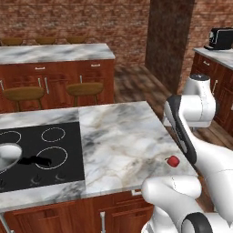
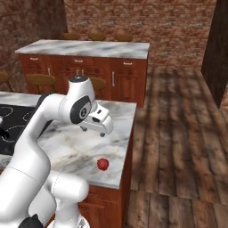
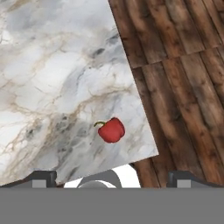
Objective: Place both pans onto different burners. Then place the bell pepper and the shrimp on different pans.
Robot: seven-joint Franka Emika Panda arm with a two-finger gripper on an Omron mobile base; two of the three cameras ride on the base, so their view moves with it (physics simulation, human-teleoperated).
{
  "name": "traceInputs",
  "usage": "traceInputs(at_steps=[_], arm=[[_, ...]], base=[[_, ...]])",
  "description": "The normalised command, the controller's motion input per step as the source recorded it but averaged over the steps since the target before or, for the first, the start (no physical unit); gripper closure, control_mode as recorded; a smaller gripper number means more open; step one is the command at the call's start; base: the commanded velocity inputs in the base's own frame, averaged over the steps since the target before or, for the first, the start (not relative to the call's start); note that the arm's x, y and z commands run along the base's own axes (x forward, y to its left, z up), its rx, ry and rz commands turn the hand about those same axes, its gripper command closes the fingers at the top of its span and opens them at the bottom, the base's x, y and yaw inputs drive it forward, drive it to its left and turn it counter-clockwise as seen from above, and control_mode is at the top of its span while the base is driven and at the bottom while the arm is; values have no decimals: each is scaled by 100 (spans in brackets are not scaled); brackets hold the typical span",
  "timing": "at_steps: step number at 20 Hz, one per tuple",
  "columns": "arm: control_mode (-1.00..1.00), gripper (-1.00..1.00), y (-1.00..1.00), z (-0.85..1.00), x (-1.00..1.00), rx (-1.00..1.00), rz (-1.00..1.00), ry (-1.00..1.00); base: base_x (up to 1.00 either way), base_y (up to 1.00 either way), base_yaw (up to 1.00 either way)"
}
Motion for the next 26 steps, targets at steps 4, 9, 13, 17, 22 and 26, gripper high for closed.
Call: traceInputs(at_steps=[4, 9, 13, 17, 22, 26], arm=[[100, -100, 0, 0, 0, 0, 0, 0], [-100, -100, -1, -2, 0, 0, 0, 0], [-100, -100, -20, -3, -4, 1, 0, 0], [-100, -100, -34, -16, -11, 1, 0, 3], [-100, -100, -12, -28, -12, 1, 0, 6], [-100, -100, 0, -30, -1, 0, 0, 7]], base=[[43, -9, 0], [18, -2, 0], [0, 0, 0], [0, 0, 0], [0, 0, 0], [0, 0, 0]])
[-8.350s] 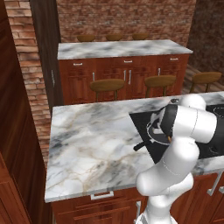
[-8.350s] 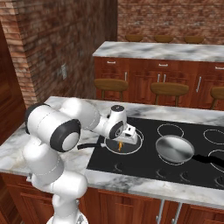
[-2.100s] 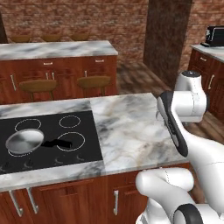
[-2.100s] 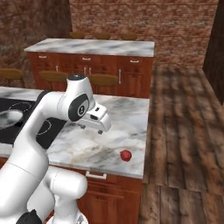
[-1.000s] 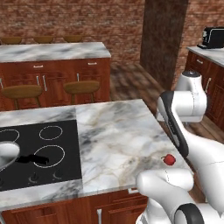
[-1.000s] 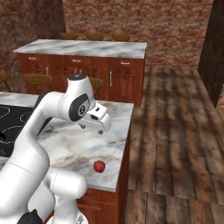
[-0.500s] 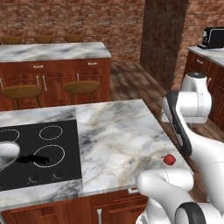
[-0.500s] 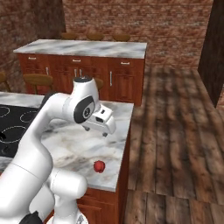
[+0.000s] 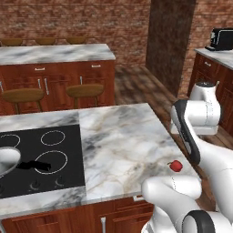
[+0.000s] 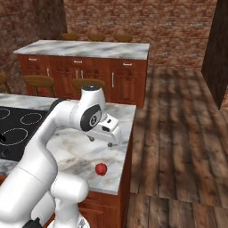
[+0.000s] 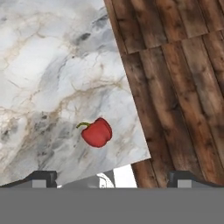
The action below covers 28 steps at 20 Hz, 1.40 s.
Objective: Place both pans onto different burners. Then place the bell pepper and the shrimp on different pans.
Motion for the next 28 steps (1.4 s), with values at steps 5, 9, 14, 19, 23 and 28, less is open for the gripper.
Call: traceInputs(at_steps=[5, 9, 14, 19, 23, 28], arm=[[-100, -100, 0, -13, -1, 5, 0, 5], [-100, -100, 0, -5, -11, 8, 2, 6], [-100, -100, 0, -10, -27, 3, 8, 2], [-100, -100, 0, -26, -5, 0, 7, -1], [-100, -100, 12, -29, 0, 0, 15, -3], [-100, -100, 13, -31, 1, -1, 13, -1]], base=[[0, 0, 0], [0, 0, 0], [0, 0, 0], [0, 0, 0], [0, 0, 0], [0, 0, 0]])
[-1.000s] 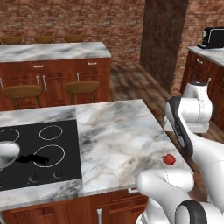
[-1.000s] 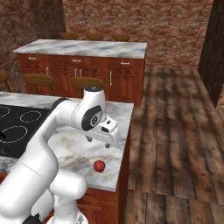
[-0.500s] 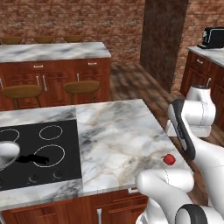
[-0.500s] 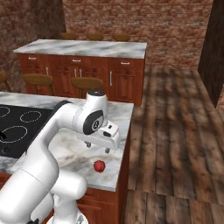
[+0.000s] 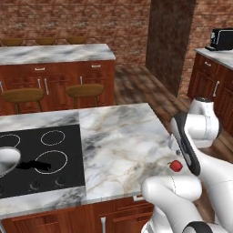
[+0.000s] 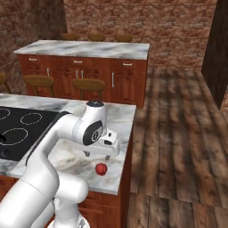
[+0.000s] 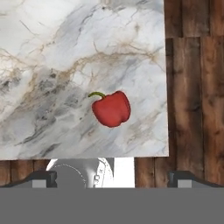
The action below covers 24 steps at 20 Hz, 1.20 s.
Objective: Place both pans onto different burners. Then place the bell pepper and the shrimp on different pans.
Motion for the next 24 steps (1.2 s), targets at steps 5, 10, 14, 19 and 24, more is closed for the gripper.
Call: traceInputs(at_steps=[5, 10, 14, 19, 24], arm=[[-100, -100, 9, -27, 4, -1, 12, 0], [-100, -100, 6, -23, 18, 0, 10, 0], [-100, -100, 0, -14, 34, 0, 9, 0], [-100, -100, 0, -17, 35, 0, 6, 0], [-100, -100, -1, -10, 14, 0, 1, 0]], base=[[0, 0, 0], [0, 0, 0], [0, 0, 0], [0, 0, 0], [0, 0, 0]])
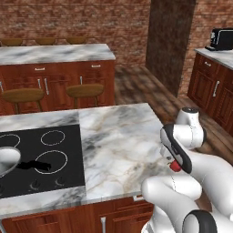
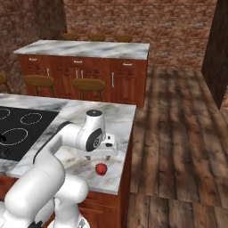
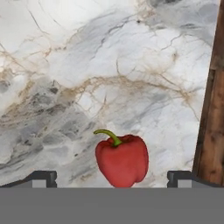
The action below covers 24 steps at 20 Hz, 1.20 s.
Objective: Place both pans onto different burners. Then place the bell pepper and the shrimp on different pans.
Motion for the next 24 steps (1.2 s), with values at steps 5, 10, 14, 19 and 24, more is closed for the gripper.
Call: traceInputs(at_steps=[5, 10, 14, 19, 24], arm=[[-100, -100, -10, -9, 0, 0, 0, 0], [-100, -100, -3, -18, -3, 0, 0, 0], [-100, -100, 0, -25, -11, 0, 0, 0], [-100, -100, 0, -24, -4, 0, 0, 0], [-100, -100, 0, -26, 0, 0, 0, 0]], base=[[0, 0, 0], [0, 0, 0], [0, 0, 0], [0, 0, 0], [0, 0, 0]])
